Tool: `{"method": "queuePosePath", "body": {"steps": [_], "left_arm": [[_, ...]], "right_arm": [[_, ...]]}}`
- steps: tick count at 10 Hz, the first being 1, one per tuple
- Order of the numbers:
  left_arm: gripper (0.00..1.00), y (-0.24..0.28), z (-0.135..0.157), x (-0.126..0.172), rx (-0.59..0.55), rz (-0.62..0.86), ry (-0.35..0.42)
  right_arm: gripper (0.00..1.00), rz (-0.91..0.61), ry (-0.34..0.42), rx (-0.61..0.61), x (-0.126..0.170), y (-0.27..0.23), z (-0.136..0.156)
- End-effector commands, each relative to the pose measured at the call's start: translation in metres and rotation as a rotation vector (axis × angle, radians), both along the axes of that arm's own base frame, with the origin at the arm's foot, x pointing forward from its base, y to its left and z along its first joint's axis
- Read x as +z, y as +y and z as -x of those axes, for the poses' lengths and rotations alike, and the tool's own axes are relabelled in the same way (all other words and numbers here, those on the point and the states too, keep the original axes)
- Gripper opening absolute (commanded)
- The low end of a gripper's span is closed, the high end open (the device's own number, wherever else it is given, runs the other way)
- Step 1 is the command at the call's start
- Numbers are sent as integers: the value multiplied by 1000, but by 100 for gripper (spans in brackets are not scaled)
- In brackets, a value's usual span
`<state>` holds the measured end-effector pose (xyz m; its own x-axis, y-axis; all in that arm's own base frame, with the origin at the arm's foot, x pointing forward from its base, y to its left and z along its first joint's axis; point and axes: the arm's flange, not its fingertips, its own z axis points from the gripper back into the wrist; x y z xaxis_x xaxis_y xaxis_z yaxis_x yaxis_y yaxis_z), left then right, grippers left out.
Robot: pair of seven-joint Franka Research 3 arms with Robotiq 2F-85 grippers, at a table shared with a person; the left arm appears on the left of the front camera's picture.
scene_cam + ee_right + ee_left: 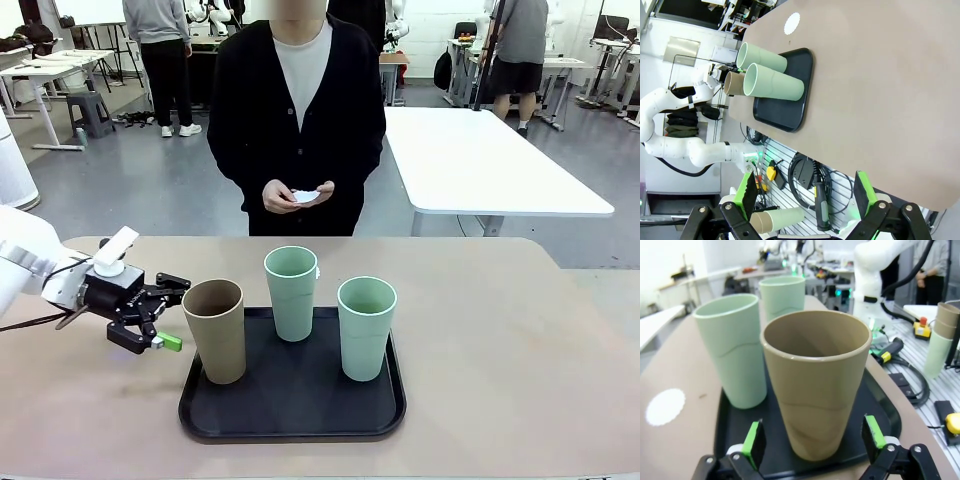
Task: Place coasters on the table and set cups on them.
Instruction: Pick up one Reusable plastic cup and place it on a coaster set by the human.
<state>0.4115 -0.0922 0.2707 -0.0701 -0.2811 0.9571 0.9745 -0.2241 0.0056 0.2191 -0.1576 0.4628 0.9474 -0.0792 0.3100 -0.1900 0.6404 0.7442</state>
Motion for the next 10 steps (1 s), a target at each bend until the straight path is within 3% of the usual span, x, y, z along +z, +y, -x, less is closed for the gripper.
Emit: {"method": "queuePosePath", "body": {"steps": [1,10], "left_arm": [[100,-12,-4,-10,-58,58,-39],[100,-40,-6,-26,-171,83,-21]], "right_arm": [[100,-19,-16,11,0,-1,-1],[100,-19,-16,11,0,-1,-1]]}}
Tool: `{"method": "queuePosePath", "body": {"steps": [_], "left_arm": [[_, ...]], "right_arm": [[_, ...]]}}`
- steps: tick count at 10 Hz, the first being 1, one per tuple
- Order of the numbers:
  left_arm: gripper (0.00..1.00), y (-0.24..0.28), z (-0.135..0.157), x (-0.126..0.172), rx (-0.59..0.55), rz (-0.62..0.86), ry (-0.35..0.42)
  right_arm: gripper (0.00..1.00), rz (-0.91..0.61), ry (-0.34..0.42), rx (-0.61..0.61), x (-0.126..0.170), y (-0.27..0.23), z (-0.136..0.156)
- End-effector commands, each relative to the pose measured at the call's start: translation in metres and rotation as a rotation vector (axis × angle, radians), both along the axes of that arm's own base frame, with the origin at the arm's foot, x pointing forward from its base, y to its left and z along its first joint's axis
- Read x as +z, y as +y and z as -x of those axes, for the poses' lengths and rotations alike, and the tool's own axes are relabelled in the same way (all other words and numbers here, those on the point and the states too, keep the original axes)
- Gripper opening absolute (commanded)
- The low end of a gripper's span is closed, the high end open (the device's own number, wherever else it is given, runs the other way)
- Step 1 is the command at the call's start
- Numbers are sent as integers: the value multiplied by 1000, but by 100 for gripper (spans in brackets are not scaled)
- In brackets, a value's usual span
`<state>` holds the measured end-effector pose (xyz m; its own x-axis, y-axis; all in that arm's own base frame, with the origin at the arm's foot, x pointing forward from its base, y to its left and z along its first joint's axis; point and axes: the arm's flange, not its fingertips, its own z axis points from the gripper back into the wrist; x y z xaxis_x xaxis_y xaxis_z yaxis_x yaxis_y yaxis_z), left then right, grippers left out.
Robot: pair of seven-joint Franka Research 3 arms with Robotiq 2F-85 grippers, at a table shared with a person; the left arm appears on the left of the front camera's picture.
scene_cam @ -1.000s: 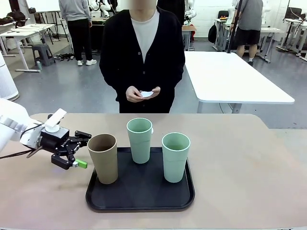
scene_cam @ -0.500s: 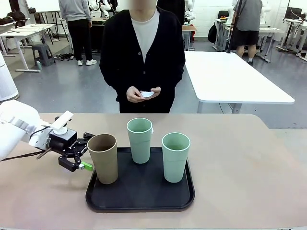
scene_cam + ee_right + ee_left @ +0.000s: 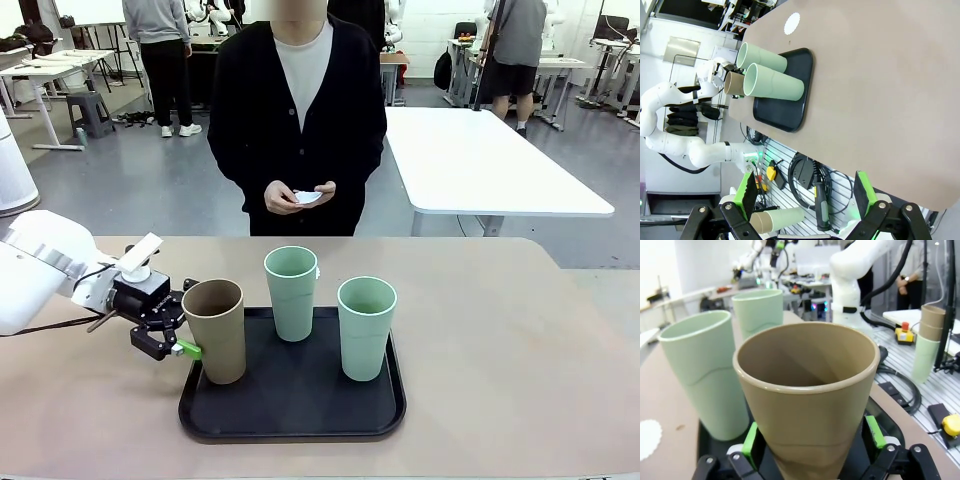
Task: Place coasters on the table and set cups on them.
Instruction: Pick up one Reusable plastic cup and place it on a coaster set by the human.
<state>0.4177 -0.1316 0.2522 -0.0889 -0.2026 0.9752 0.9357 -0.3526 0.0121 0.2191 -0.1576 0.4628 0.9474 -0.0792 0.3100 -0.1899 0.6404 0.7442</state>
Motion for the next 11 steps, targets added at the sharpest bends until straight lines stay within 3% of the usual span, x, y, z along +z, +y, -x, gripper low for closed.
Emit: {"method": "queuePosePath", "body": {"steps": [1,2,3,4,5,7,8,9,11], "left_arm": [[100,-4,1,-9,-34,13,-30],[87,-7,0,-12,-43,3,-19],[46,-9,0,-12,-43,1,-6],[33,-10,-1,-13,-45,0,-4],[0,-7,-1,-14,-46,2,-3],[0,-5,-1,-12,-47,-3,-1],[31,-2,0,-7,-34,-1,13],[76,0,4,8,-6,2,73],[76,2,17,63,173,19,108]], "right_arm": [[100,-19,-16,11,0,-1,-1],[100,-19,-16,11,0,-1,-1],[100,-19,-16,11,0,-1,-1],[100,-19,-16,11,0,-1,-1],[100,-19,-16,11,0,-1,-1],[100,-19,-16,11,0,-1,-1],[100,-19,-16,11,0,-1,-1],[100,-19,-16,11,0,-1,-1],[100,-19,-16,11,0,-1,-1]]}}
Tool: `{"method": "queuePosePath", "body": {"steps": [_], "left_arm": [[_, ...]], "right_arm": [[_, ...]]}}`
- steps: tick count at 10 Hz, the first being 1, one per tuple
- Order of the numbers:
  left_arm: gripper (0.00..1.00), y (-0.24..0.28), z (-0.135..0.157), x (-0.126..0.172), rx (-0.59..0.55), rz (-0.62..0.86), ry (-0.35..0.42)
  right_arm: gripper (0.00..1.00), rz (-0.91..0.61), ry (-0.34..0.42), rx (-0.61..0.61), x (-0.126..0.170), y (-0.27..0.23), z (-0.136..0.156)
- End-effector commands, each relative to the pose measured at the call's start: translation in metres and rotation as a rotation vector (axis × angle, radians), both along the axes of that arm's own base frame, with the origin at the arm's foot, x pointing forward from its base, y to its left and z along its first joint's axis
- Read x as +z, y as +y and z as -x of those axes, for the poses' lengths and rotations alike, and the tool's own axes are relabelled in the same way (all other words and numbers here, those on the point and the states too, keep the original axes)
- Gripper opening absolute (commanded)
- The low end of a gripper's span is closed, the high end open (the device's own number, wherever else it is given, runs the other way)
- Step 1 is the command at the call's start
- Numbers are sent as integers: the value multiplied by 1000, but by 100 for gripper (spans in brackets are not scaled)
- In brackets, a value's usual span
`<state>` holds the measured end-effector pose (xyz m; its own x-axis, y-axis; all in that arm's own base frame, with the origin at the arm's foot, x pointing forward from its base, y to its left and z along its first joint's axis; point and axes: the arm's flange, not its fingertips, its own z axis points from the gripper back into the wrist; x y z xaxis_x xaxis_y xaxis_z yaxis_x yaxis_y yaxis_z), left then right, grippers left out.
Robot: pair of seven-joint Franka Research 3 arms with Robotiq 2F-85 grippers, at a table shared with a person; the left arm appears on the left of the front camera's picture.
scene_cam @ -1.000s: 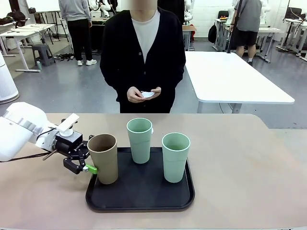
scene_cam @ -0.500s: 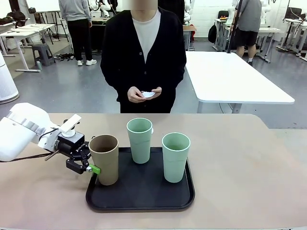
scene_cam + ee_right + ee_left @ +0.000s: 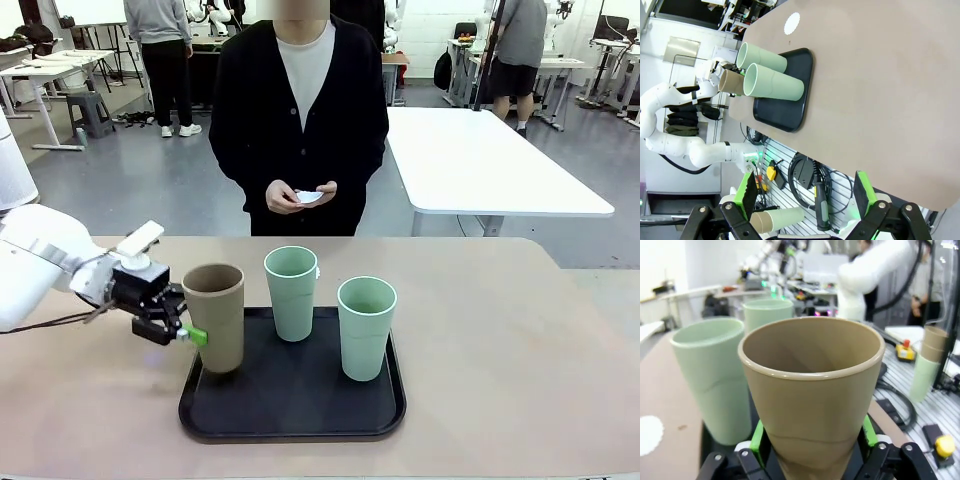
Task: Place coasters on the table and set cups on them.
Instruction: Pick up one Reusable plastic cup and place it on a coaster set by the human.
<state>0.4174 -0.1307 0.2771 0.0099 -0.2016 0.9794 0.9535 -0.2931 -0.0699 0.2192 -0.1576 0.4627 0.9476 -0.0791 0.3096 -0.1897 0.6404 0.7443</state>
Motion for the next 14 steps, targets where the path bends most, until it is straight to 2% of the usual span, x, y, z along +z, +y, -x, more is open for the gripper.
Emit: {"method": "queuePosePath", "body": {"steps": [1,3,5,7,8,11,12,13,14], "left_arm": [[76,4,24,61,133,28,0],[76,8,34,104,183,34,-66],[76,11,40,133,235,3,-81],[76,13,47,142,277,-12,-36],[76,16,36,141,208,9,-97],[76,16,36,141,208,9,-97],[85,17,39,141,222,-7,-80],[85,16,7,149,290,18,-68],[85,12,-28,160,308,58,-48]], "right_arm": [[100,-19,-17,11,0,-1,-1],[100,-19,-17,11,0,-1,-1],[100,-19,-17,11,0,-1,-1],[100,-19,-17,11,0,-1,-1],[100,-19,-17,11,0,-1,-1],[100,-19,-17,11,0,-1,-1],[100,-19,-17,11,0,-1,-1],[100,-19,-17,11,0,-1,-1],[100,-19,-17,11,0,-1,-1]]}}
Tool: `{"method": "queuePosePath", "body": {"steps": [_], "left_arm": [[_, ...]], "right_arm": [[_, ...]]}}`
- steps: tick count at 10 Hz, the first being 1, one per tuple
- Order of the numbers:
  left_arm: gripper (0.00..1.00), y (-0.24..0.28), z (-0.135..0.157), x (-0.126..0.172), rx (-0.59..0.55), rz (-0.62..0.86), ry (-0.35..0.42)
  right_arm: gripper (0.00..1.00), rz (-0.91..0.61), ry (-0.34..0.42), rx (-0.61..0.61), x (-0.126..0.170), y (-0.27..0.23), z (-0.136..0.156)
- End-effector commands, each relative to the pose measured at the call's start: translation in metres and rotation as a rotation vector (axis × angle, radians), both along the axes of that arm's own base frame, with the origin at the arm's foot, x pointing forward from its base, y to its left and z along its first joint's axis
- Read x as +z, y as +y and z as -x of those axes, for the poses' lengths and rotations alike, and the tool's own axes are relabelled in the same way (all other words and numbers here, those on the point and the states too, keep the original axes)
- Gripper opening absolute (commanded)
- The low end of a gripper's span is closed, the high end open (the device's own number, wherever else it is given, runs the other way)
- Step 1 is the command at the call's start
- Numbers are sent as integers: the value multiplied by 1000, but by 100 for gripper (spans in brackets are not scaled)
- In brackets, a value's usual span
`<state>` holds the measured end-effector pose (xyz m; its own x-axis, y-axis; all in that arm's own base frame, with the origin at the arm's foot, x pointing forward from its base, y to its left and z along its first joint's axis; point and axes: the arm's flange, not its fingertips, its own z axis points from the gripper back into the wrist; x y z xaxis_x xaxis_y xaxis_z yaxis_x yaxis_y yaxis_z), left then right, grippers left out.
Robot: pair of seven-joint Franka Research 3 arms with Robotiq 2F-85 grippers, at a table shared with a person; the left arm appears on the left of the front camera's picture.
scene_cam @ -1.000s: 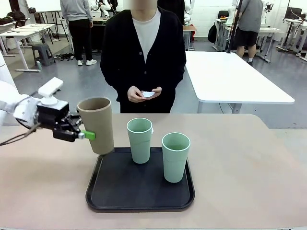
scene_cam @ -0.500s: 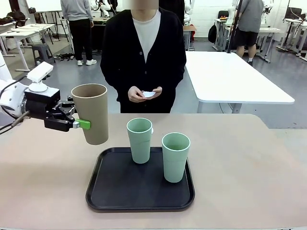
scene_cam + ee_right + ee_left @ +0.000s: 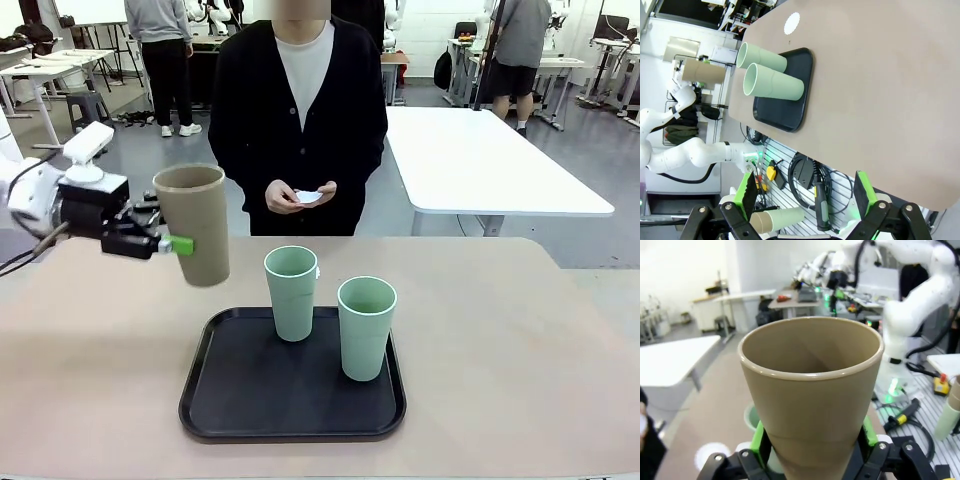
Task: Place coasters on the table and set cups on them.
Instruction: Pick up one Reusable plastic cup and place it on a coaster set by the human.
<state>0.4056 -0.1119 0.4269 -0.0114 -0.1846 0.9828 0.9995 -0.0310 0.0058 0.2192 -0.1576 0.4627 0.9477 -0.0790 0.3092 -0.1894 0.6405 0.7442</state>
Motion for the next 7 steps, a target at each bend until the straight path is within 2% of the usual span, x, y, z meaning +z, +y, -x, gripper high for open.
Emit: {"method": "queuePosePath", "body": {"steps": [1,5,7], "left_arm": [[85,-12,-64,17,61,66,30],[85,-33,-137,27,127,67,-16],[85,-39,-159,9,164,48,-31]], "right_arm": [[100,-19,-17,11,0,-1,-1],[100,-19,-17,11,0,-1,-1],[100,-19,-17,11,0,-1,-1]]}}
